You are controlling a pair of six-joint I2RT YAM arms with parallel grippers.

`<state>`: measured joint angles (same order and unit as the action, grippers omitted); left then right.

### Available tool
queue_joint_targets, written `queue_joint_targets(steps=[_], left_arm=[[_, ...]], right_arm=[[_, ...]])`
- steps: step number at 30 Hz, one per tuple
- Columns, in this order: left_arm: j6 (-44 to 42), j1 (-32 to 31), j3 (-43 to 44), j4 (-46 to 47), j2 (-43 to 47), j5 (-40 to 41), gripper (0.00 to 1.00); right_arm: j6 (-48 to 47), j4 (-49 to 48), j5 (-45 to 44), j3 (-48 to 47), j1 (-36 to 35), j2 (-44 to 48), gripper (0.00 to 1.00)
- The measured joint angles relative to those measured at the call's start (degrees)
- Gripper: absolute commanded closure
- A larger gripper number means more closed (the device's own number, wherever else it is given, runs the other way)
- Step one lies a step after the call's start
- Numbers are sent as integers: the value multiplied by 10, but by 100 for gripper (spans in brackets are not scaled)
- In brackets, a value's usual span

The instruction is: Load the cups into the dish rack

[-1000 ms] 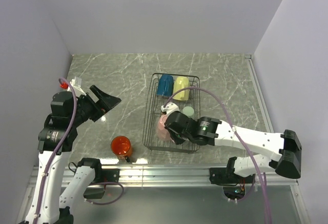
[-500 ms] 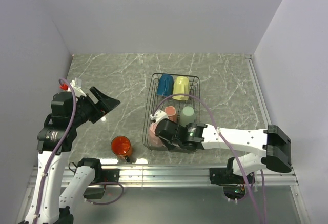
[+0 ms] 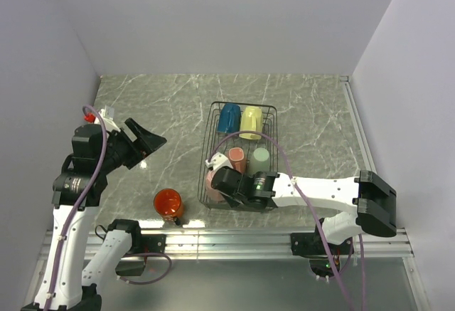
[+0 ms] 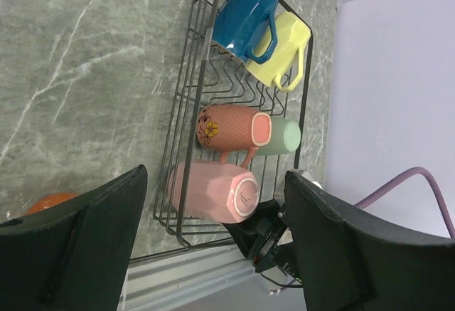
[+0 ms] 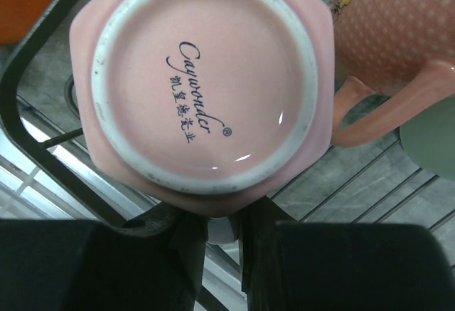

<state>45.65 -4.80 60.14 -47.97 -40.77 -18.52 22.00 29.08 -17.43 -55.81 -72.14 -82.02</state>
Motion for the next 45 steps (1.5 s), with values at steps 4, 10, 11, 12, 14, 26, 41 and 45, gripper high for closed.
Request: queue_joint_targets(steps=[4, 10, 11, 12, 14, 26, 41, 45], left_arm=[[0, 0, 0, 0, 0, 0, 18], [0, 0, 0, 0, 1, 2, 18], [0, 0, 0, 0, 2, 3, 18], [0, 0, 0, 0, 2, 4, 18], [0, 0, 0, 0, 5, 4, 18], [-3, 0, 0, -12, 13, 5, 18], [-9, 0, -1, -27, 33, 9, 19], [-10, 0, -2, -25, 29, 11, 19]], right_arm=[[0, 0, -12, 9, 1, 0, 100], [-1, -9, -24, 23, 4, 3, 100], [-3, -17, -22, 30, 5, 9, 100], [-5, -23, -17, 37, 6, 15, 100], [-10, -34, -5, 49, 7, 25, 100], [-41, -60, 52, 52, 7, -2, 83], [-38, -28, 27, 37, 5, 0, 30], [-39, 8, 32, -7, -1, 26, 30]])
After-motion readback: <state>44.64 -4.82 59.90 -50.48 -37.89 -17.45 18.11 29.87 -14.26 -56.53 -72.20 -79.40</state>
